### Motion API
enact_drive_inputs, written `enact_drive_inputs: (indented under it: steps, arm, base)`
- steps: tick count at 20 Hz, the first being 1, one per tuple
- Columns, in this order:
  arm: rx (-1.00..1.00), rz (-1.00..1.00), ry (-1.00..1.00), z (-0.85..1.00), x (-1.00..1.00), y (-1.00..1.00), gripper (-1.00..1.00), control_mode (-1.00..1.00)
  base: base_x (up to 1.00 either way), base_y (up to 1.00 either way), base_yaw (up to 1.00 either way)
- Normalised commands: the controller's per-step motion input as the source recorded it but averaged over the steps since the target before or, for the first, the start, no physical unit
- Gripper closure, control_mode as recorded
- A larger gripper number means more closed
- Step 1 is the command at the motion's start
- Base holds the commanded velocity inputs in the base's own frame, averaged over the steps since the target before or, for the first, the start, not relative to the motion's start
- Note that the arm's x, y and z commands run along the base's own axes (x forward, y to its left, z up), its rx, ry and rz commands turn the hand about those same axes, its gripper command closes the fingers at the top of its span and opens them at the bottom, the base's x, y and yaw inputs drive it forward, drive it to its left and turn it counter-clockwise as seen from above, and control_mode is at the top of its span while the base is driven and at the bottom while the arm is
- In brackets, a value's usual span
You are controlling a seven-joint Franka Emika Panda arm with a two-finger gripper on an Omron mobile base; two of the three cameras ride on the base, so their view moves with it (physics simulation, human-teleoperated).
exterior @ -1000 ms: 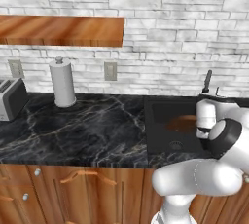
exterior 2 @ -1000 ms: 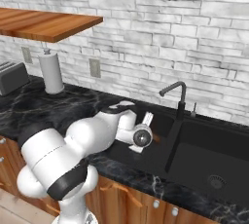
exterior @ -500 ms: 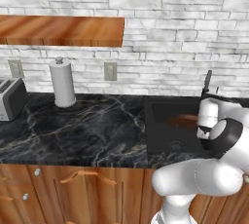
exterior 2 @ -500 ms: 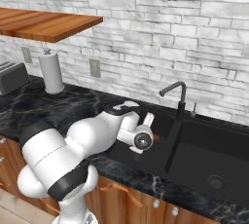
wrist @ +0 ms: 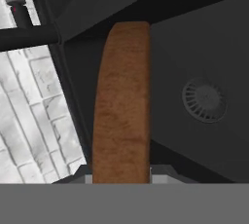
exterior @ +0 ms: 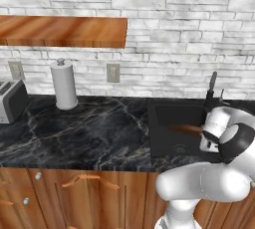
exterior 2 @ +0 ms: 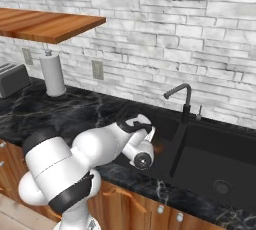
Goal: Move the cutting board and knife to the sink. Then move spray from the cabinet to the counter.
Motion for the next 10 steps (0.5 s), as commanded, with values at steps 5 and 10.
enact_drive_inputs:
  steps: [5,10]
  arm:
    - [-0.06,0.00,-0.05,-0.12,-0.05,0.20,1.00,-1.00]
    - [-0.09,0.00,-0.06,-0.01,0.00,0.28,1.00,-1.00]
  base:
    - [0.00,0.00,0.00]
    - [0.00,0.00,0.00]
